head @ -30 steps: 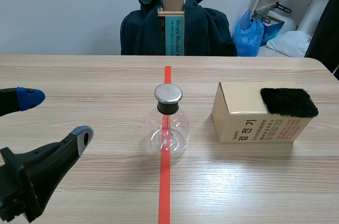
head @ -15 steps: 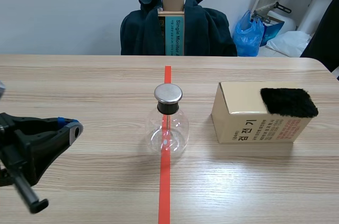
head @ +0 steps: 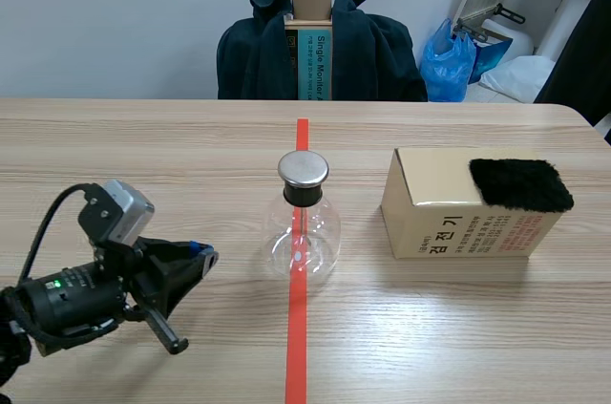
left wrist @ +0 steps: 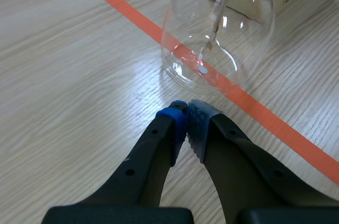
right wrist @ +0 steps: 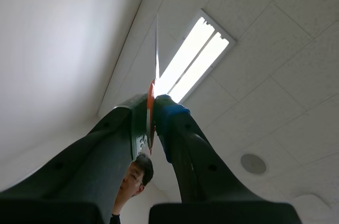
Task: Do the electroscope experiment.
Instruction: 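Bring the plate to the electroscope and point at the metal foil, then move the plate toward and away from the electroscope, then rub the plate on the fur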
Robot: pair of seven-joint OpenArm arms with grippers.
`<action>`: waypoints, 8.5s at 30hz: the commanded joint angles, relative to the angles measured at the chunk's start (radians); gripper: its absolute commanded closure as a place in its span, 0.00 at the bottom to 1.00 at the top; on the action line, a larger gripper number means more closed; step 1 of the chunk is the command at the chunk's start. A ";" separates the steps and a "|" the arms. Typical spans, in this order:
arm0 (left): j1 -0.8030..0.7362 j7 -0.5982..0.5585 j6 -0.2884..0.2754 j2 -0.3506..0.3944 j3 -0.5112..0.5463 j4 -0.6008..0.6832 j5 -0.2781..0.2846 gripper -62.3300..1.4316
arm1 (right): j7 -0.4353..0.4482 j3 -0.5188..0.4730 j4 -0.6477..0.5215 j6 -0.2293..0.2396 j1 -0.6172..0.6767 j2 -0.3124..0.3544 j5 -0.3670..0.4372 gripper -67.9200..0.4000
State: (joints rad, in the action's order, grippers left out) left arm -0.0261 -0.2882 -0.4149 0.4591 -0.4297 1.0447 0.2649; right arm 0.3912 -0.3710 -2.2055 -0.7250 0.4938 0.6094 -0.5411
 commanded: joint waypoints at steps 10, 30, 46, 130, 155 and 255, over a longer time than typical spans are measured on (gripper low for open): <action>0.010 -0.045 0.002 -0.048 -0.022 0.012 0.003 0.93 | 0.085 0.032 -0.004 -0.010 -0.012 0.011 -0.012 0.98; 0.010 -0.061 0.002 -0.048 -0.023 0.012 0.003 0.93 | 0.014 0.647 0.268 -0.008 -0.139 -0.037 -0.404 0.98; 0.010 -0.063 0.002 -0.048 -0.023 0.012 0.003 0.93 | -0.108 0.844 0.693 -0.015 -0.328 -0.157 -0.492 0.98; 0.007 -0.075 0.010 -0.073 -0.023 0.012 -0.023 0.93 | -0.262 0.935 0.892 0.068 -0.374 -0.219 -0.529 0.98; 0.007 -0.076 0.010 -0.074 -0.023 0.012 -0.023 0.93 | -0.033 0.935 0.892 0.060 -0.375 -0.219 -0.533 0.98; -0.528 -0.186 0.006 0.343 0.218 0.622 -0.075 0.00 | -0.490 0.227 0.039 -0.058 0.019 -0.214 -0.542 0.98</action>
State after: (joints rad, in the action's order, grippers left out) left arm -0.5644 -0.4541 -0.4118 0.8143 -0.2146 1.6638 0.1761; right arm -0.0887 -0.1181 -2.1738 -0.7250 0.4969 0.3882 -1.0908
